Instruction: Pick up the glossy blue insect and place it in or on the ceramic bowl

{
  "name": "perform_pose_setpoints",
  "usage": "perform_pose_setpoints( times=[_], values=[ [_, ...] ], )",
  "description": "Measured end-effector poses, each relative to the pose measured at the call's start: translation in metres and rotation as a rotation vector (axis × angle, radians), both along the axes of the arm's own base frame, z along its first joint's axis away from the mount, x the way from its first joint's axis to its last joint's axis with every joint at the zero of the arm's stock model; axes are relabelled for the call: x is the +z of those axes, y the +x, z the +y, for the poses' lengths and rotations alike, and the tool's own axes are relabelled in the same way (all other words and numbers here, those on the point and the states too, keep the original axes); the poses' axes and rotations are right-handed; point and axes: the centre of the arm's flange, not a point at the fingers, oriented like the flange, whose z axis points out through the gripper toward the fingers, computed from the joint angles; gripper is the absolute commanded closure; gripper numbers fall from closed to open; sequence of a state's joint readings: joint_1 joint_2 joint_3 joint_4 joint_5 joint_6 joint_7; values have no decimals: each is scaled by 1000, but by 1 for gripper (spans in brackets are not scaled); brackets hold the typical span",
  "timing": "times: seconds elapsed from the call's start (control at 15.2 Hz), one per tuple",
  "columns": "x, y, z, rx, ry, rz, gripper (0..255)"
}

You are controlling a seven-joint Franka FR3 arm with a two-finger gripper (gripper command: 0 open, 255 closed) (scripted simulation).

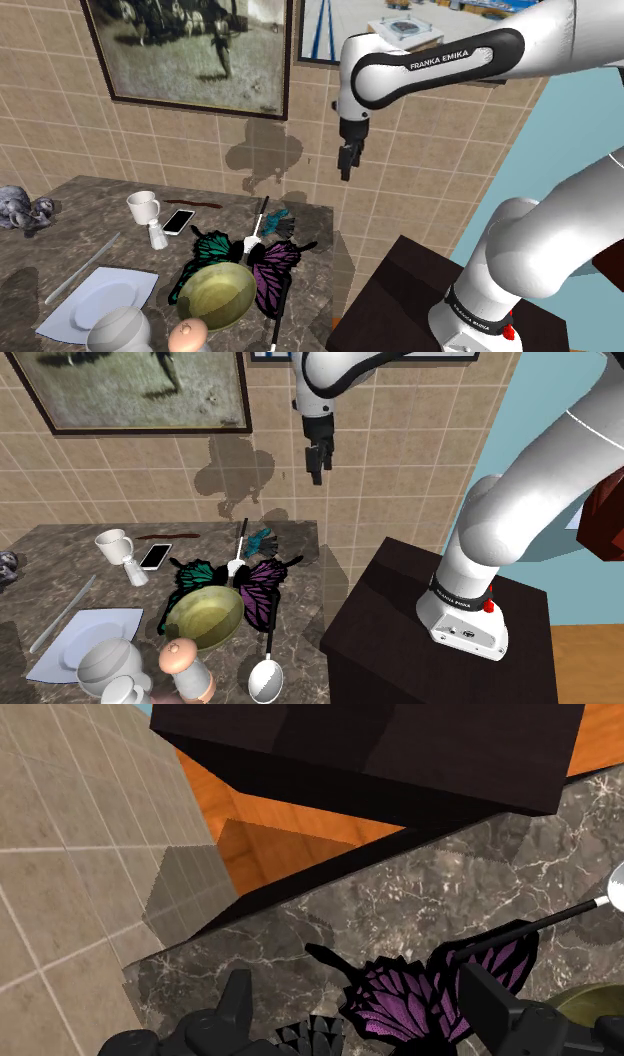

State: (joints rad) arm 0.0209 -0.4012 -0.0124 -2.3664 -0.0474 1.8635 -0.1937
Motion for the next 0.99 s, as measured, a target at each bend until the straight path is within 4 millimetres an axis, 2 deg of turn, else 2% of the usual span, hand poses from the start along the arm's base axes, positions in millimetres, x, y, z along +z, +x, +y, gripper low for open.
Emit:
perform_pose_setpoints(
  times=[0.99],
  values=[
    [-136,145,29,120,-55,3,0]
  ],
)
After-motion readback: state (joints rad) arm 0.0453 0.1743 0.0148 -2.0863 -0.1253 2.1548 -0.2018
